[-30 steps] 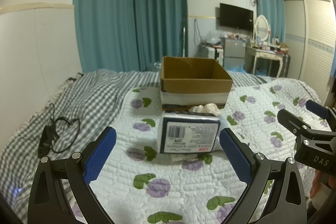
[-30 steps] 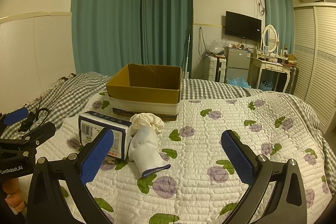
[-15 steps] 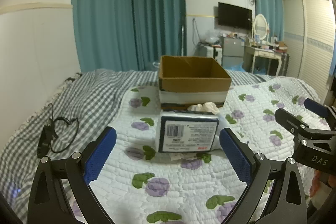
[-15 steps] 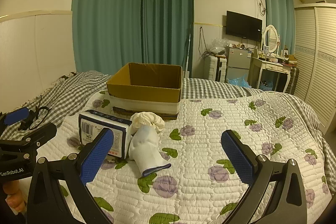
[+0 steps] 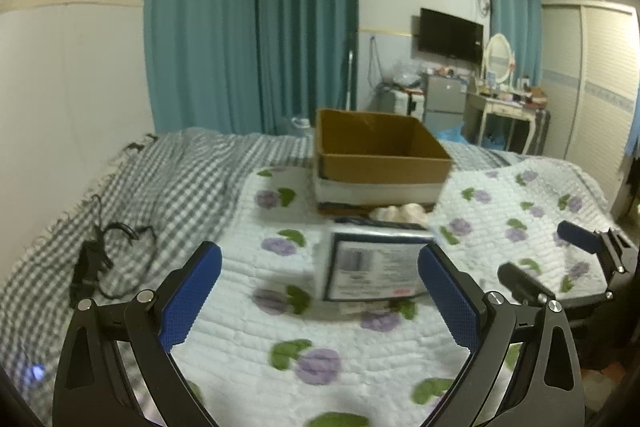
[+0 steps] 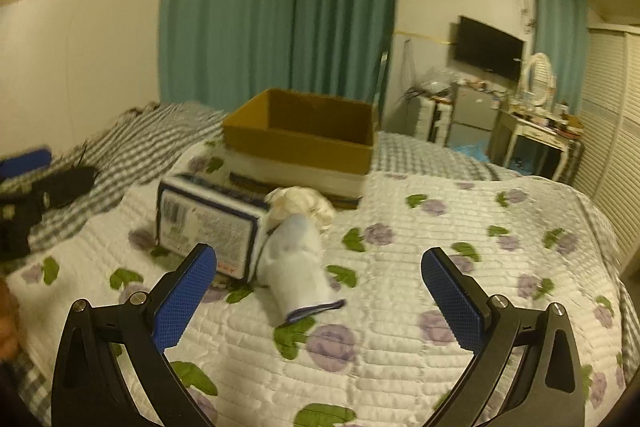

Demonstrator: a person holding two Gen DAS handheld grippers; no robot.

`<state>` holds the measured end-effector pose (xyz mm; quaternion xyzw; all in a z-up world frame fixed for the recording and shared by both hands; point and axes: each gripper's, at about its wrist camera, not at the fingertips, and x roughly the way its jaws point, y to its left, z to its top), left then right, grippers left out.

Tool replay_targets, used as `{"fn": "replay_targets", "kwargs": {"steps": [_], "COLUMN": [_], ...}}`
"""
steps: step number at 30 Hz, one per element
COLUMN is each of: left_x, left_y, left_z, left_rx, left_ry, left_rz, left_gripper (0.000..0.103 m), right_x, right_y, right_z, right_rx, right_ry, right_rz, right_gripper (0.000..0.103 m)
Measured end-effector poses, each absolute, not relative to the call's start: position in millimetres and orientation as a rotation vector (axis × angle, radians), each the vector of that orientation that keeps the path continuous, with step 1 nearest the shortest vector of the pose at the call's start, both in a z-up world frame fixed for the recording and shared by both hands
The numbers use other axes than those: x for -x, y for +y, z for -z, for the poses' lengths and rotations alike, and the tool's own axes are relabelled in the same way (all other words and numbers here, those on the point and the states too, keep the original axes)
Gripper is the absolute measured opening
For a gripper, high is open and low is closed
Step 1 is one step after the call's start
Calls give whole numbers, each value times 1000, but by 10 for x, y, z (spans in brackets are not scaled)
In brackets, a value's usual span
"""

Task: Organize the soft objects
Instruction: 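Grasp the white black-edged package with the right tool and lift it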

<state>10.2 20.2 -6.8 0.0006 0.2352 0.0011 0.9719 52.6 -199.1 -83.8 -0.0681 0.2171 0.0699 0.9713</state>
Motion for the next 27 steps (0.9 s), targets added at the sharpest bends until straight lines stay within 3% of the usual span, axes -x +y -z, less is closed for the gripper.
{"fn": "replay_targets", "kwargs": {"steps": [10, 19, 22, 27], "left_x": [-534, -748, -808, -835], "left_y": [641, 767, 801, 889], "left_z": [385, 622, 678, 731], "left_rx": [43, 76, 89, 125], "left_ry": [596, 657, 675, 688], "left_rz": [-90, -79, -68, -67], "left_gripper": [100, 100, 100, 100], "right_x": [-1270, -1904, -1988, -2065], "right_y": [-1335, -1127, -1008, -862], "right_z": [1069, 1335, 1401, 1489], "right_rx": [388, 283, 287, 227], "right_ry": [565, 661, 667, 702], "right_rz": [-353, -451, -473, -538], "right_gripper": [103, 101, 95, 69]}}
